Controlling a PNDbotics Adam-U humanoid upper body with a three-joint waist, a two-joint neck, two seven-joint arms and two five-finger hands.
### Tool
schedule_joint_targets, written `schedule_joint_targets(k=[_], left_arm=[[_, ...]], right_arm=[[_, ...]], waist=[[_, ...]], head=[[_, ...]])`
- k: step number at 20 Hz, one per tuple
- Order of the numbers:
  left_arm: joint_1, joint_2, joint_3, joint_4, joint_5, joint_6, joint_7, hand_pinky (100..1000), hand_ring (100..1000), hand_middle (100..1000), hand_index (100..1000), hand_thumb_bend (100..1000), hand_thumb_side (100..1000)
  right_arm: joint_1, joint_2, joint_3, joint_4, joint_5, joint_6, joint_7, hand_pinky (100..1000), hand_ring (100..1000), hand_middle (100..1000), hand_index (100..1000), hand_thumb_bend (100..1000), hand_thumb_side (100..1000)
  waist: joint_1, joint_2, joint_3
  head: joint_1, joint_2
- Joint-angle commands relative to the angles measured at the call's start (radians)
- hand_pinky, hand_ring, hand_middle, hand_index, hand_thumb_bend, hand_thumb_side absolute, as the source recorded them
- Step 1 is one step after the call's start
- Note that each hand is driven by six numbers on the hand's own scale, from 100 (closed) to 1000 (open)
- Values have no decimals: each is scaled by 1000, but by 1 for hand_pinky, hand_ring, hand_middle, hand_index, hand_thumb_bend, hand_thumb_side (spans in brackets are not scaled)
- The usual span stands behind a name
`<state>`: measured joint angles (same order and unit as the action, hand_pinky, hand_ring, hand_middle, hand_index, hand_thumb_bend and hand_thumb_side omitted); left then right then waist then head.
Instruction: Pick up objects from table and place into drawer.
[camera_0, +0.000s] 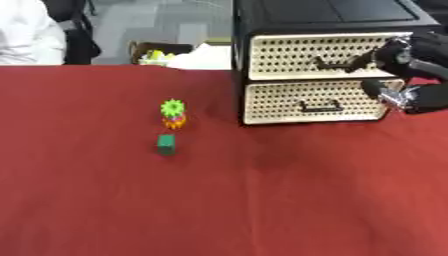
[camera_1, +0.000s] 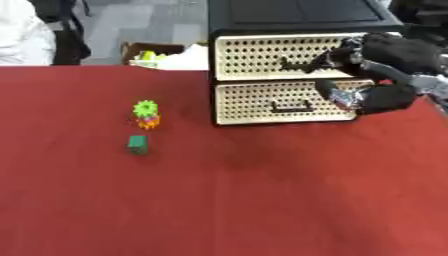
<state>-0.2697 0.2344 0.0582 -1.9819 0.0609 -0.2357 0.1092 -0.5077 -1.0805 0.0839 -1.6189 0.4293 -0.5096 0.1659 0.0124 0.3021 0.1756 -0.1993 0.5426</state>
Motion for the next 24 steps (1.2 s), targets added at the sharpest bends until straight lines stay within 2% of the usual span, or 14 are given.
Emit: schedule_joint_targets(k=[1, 13, 24], left_arm=[[-14, 7, 0, -18, -3, -2, -5, 706, 707, 670, 763, 100, 870], [-18, 7, -3, -18, -5, -4, -11, 707, 708, 671, 762, 100, 872], [-24, 7, -4, -18, -6, -6, -14, 708, 710, 673, 761, 100, 877]], right_arm=[[-6, -48, -24, 0, 7, 0, -17, 100, 100, 100, 791, 100, 1000], [-25, -61, -45, 21, -36, 4, -49, 100, 100, 100, 791, 100, 1000], [-39, -63, -55, 51, -27, 19, -75, 100, 100, 100, 792, 100, 1000]], waist=[[-2, -12, 3], [-6, 1, 13], [-13, 14, 21]], head=[[-7, -18], [-12, -27], [-15, -35]])
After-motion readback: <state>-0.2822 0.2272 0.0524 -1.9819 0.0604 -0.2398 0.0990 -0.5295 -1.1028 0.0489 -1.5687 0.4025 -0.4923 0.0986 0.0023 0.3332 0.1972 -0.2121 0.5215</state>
